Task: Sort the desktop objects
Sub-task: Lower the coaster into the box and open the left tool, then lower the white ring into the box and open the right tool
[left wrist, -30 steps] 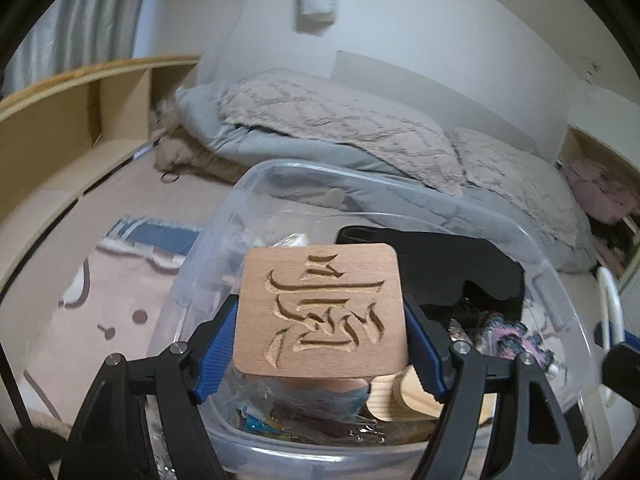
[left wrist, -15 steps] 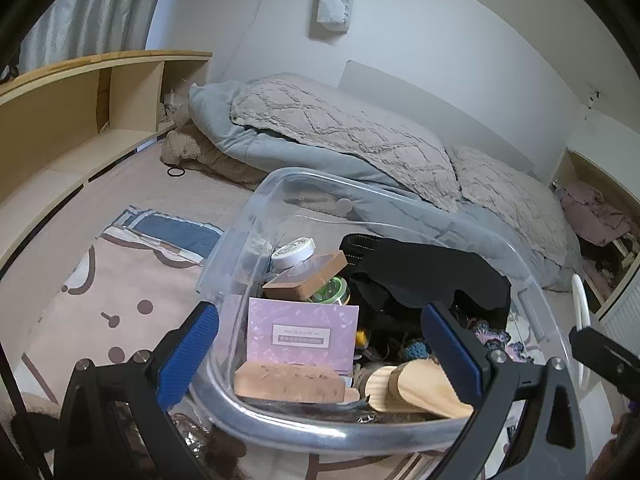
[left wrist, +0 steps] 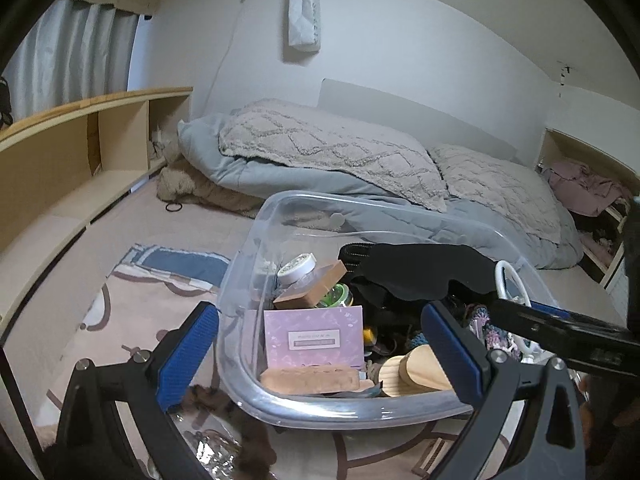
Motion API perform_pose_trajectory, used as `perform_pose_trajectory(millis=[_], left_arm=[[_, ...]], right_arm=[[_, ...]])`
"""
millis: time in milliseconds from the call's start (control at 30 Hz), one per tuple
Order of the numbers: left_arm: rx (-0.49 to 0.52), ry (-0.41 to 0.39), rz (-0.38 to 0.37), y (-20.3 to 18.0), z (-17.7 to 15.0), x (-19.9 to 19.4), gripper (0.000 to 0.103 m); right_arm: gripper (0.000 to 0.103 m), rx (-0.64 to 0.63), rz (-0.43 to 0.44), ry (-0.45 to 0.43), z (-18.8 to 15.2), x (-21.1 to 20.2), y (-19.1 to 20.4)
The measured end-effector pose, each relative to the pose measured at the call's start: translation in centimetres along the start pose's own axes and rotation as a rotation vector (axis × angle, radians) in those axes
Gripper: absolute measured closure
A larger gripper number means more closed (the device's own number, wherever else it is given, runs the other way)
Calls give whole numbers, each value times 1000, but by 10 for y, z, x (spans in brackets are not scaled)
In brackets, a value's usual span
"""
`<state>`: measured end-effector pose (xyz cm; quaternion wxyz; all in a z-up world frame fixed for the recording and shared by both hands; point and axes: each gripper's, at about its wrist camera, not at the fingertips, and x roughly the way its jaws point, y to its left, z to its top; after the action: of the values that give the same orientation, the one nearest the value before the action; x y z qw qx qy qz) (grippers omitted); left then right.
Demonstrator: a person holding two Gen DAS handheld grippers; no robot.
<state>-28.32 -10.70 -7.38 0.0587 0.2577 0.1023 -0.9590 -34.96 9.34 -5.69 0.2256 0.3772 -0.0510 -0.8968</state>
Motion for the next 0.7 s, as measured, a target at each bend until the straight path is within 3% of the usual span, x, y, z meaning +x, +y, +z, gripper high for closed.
perform_pose_trajectory(millis=[300, 600, 633, 667, 700], left_arm=[[-8, 12, -24, 0, -3, 3, 1], [25, 12, -27, -8, -5, 6, 1], [24, 11, -26, -8, -5, 6, 1], [22, 11, -25, -8, -5, 6, 1], [20, 13, -28, -8, -5, 6, 1]], right_arm=[[18, -116, -245, 0, -5, 12, -19], [18, -28, -170, 26, -5, 20, -34], [14, -16, -149, 28, -5, 20, -35], [0, 0, -138, 20, -6, 20, -36], [0, 14, -140, 6, -6, 19, -37]])
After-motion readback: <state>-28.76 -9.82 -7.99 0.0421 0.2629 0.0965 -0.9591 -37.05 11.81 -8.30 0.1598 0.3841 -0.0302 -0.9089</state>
